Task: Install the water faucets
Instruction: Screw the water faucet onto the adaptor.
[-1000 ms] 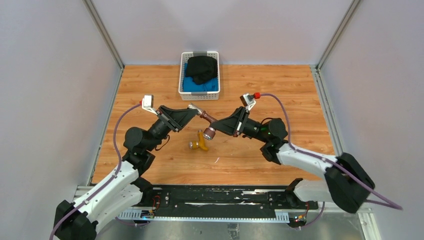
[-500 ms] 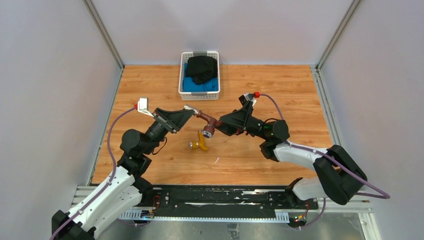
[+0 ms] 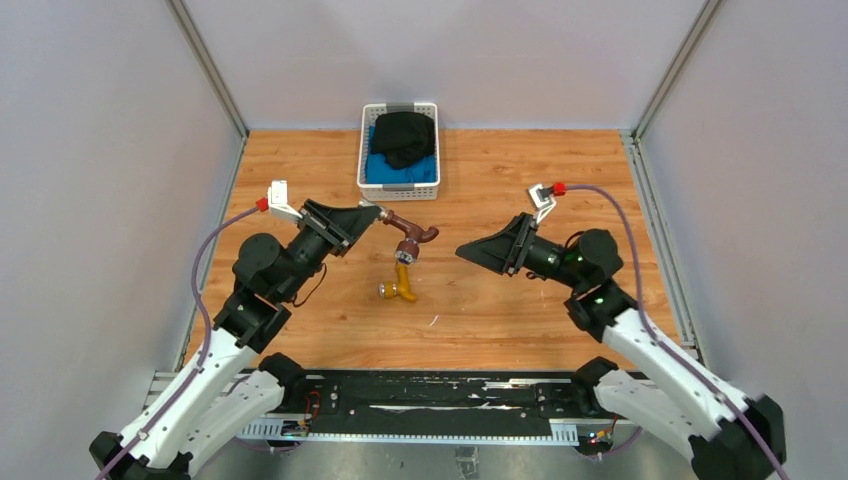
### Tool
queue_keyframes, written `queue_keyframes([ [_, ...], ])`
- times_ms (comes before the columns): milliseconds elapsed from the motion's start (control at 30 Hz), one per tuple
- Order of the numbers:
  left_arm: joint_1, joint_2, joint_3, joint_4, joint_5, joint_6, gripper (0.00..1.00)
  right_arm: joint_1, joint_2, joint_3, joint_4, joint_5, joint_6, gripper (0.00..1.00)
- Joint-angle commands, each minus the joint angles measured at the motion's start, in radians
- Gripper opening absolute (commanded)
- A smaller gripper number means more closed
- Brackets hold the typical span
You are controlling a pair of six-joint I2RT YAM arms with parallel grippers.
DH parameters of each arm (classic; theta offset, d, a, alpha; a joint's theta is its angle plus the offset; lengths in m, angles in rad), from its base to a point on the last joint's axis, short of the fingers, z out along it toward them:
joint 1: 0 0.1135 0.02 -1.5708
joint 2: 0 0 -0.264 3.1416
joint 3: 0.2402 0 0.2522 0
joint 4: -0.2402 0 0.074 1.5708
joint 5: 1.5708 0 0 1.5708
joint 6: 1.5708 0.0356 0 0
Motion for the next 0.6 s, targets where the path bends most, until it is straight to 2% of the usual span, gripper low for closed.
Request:
queue_keyframes([
  [0,0.003,0.030,0.116,-0.184,-0.020,-0.029,0.00,0.047,-0.212,0.267,-0.864,0.259,-0.820,0.82],
  [67,0.003,0.051,0.151,-0.232,-0.007,-0.029,0.00,0.141,-0.278,0.306,-0.913,0.392,-1.079,0.81],
  [167,0.003,0.073,0.180,-0.265,0.000,-0.027,0.00,0.331,-0.342,0.272,-0.828,0.591,-1.420,0.81],
  [300,0.003,0.085,0.186,-0.266,0.007,-0.036,0.00,0.579,-0.280,0.249,-0.774,0.877,-1.884,0.83],
  [367,0.003,0.088,0.190,-0.272,0.011,-0.035,0.00,0.693,-0.250,0.175,-0.635,0.965,-2.139,0.84],
  [433,0.003,0.088,0.193,-0.279,0.014,-0.034,0.00,0.783,-0.216,0.067,-0.375,1.062,-2.364,0.89],
  [567,0.003,0.089,0.199,-0.286,0.018,-0.031,0.00,0.805,-0.092,0.032,-0.149,1.112,-2.512,0.91],
])
